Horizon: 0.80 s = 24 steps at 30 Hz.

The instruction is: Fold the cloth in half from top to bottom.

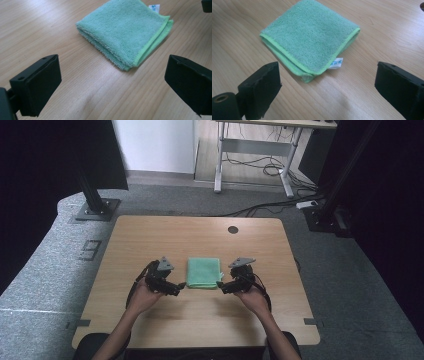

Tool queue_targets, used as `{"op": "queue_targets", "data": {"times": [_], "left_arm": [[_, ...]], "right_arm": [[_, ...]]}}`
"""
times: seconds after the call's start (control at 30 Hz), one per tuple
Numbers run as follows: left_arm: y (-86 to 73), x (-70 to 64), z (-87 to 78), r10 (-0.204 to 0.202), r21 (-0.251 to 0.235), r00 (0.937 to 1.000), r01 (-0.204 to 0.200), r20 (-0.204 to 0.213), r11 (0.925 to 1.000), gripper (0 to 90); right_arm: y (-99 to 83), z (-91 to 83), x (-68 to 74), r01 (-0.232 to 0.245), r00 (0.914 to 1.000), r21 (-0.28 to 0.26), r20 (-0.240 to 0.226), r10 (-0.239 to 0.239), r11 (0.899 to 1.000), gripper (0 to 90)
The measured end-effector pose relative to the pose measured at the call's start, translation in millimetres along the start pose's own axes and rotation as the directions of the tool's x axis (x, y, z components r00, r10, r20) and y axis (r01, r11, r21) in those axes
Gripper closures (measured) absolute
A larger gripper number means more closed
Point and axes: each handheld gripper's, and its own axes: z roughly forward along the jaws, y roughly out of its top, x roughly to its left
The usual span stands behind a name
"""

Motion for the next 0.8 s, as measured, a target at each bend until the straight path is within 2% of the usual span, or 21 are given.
{"op": "queue_targets", "data": {"times": [0.13, 0.5, 0.8], "left_arm": [[-2.1, -1.2, -7.5, 0.015, 0.006, 0.9999, -0.015, -0.006, 0.9999, 0.0], [-14.8, -1.6, -25.5, 0.019, -0.002, 0.9996, -0.019, -0.022, 0.9998, 0.0], [-35.5, 2.6, -31.6, -0.015, -0.008, 0.9995, 0.015, -0.029, 0.9999, 0.0]], "right_arm": [[-1.7, -7.8, 0.6, 0.009, 0.9999, -0.003, 0.008, -0.009, 1.000, 3.3], [-12.1, -29.7, 1.6, 0.014, 0.9997, -0.015, 0.021, -0.013, 1.000, 0.0], [-33.0, -39.6, -2.8, -0.015, 0.9990, -0.011, 0.042, 0.016, 1.000, 0.0]]}}
